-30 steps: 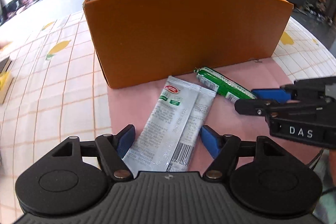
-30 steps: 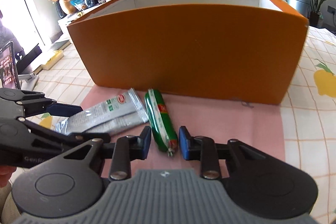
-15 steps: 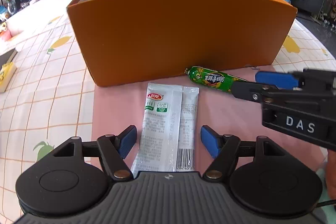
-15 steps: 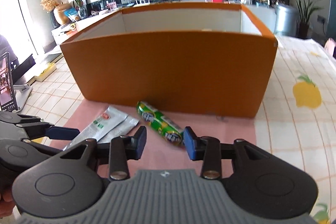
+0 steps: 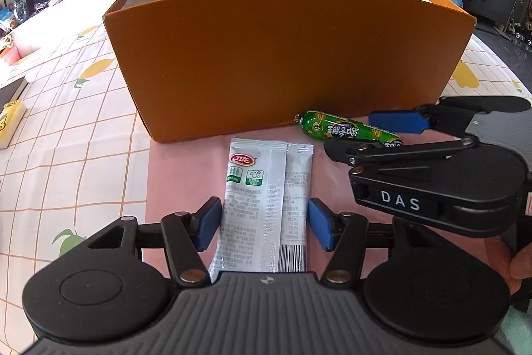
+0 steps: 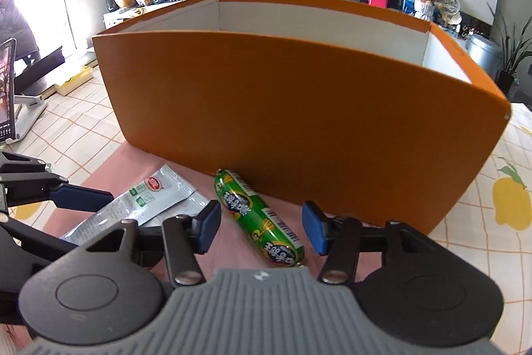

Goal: Organize snacks
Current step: 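Grasp the white sachet strips with the left gripper while the right grasps the green sausage stick, then lift the sachets and sausage stick with both grippers over the box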

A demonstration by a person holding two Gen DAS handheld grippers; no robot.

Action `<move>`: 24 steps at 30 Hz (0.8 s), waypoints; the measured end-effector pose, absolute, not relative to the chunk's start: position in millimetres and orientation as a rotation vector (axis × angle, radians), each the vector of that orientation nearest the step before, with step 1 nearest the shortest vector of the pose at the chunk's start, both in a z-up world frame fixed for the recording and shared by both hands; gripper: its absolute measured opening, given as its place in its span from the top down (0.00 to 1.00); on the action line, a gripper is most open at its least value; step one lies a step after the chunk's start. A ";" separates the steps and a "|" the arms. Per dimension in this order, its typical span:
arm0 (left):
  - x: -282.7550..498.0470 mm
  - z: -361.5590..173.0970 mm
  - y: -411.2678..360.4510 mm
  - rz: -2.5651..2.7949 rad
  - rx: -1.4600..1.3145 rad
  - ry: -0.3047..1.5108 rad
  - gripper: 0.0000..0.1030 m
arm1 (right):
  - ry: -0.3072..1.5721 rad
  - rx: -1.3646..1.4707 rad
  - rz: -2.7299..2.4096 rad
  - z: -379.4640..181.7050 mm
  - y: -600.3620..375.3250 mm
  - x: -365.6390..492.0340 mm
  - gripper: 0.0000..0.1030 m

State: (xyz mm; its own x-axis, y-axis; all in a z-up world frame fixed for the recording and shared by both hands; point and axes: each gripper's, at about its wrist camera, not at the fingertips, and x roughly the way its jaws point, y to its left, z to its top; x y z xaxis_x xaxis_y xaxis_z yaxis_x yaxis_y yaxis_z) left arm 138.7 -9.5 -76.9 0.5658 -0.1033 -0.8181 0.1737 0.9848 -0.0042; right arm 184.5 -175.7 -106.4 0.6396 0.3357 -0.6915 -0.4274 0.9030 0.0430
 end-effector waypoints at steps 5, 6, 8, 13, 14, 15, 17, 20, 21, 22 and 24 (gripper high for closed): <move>135.7 -75.9 -12.1 -0.174 0.100 0.953 0.40 | 0.781 -0.133 0.431 -106.5 -174.8 182.5 0.62; 135.4 -76.0 -12.2 -0.177 0.102 0.953 0.41 | 0.787 -0.134 0.428 -106.0 -174.7 181.8 0.63; 135.3 -75.7 -12.6 -0.180 0.106 0.953 0.42 | 0.803 -0.136 0.419 -104.2 -174.9 179.9 0.65; 133.7 -75.7 -10.9 -0.170 0.096 0.956 0.44 | 0.852 -0.138 0.380 -99.1 -178.6 171.5 0.72; 132.9 -75.4 -10.8 -0.164 0.095 0.958 0.44 | 0.858 -0.143 0.371 -98.4 -179.6 168.5 0.73; 131.9 -75.0 -11.0 -0.159 0.094 0.958 0.45 | 0.866 -0.144 0.359 -98.1 -181.7 165.1 0.74; 131.5 -74.2 -12.0 -0.148 0.093 0.959 0.45 | 0.885 -0.124 0.343 -96.5 -186.8 160.3 0.75; 129.0 -72.5 -13.7 -0.136 0.088 0.964 0.46 | 0.927 -0.051 0.338 -94.3 -199.2 156.9 0.77; 128.2 -72.0 -13.7 -0.135 0.078 0.967 0.46 | 0.941 -0.027 0.339 -93.6 -202.2 156.6 0.77; 127.4 -71.3 -13.4 -0.133 0.063 0.971 0.46 | 0.953 -0.006 0.338 -92.9 -204.8 156.4 0.77; 124.2 -69.4 -10.5 -0.127 0.035 0.975 0.47 | 0.972 0.031 0.335 -91.8 -210.2 154.2 0.78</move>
